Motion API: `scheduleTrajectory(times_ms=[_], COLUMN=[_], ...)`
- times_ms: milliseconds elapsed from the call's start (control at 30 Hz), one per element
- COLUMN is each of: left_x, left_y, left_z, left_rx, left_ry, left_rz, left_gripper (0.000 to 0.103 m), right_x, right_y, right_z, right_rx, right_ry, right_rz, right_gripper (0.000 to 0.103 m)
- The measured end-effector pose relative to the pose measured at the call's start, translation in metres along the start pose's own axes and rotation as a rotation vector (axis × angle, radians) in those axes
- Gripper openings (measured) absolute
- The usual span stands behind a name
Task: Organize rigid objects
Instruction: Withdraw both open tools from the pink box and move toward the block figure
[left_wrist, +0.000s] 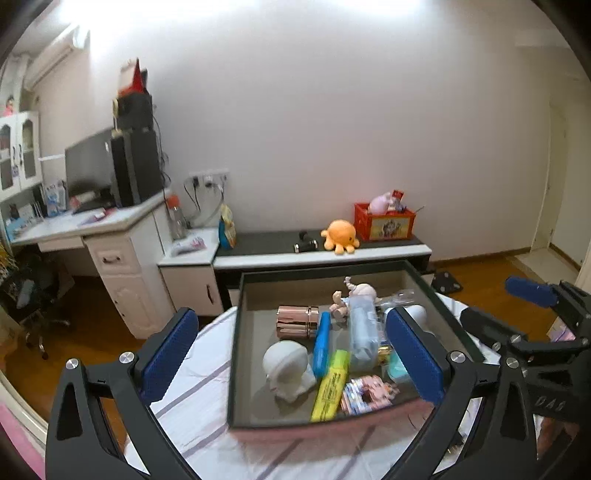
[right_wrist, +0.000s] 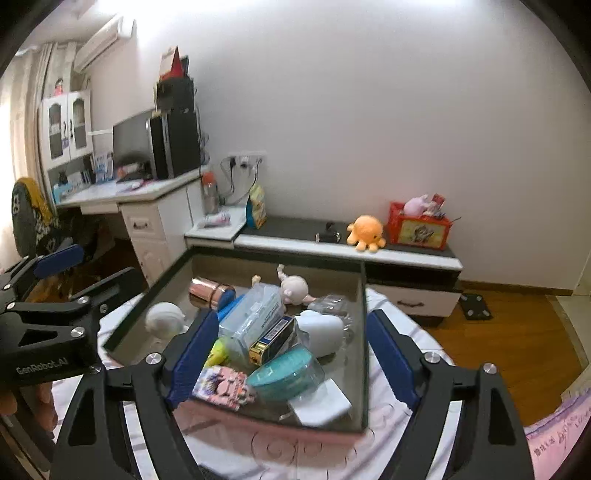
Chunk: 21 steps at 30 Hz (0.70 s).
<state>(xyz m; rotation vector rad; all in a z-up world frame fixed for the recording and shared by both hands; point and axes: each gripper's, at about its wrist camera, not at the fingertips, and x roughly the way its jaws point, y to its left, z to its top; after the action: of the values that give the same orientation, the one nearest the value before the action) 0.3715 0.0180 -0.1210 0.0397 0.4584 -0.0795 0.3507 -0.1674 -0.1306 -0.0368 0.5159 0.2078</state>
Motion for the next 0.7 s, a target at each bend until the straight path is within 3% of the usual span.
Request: scheduleTrajectory(times_ms=[67, 133, 433, 700], left_x=[-0.025, -0.051, -0.151, -0.208], left_y=[-0.002, -0.003, -0.021, -0.035], left_z=[-0.004, -0.009, -0.042, -0.065], left_rx=[0.004, 0.0, 0.016, 0.027], left_ry=[-0.033, -0.066, -0.142, -0.204], left_rz=[0.014, 0.026, -0.007, 0.021], left_gripper=[0.103, 0.103, 0.103, 0.103], right_x=[-0.026, -0.052, -0.146, -0.194], right_y=[0.002, 0.007, 0.022, 0.03], right_z=[-0.004, -0.01, -0.045, -0.075], right_rx=[0.015, 0.012, 0.053, 0.072], right_ry=[-0.034, -0.077, -0.178, -0.208], right_rz=[-0.023, -0.036, -0.039, -0.042], right_gripper=[0.088, 0.103, 0.103, 0.103])
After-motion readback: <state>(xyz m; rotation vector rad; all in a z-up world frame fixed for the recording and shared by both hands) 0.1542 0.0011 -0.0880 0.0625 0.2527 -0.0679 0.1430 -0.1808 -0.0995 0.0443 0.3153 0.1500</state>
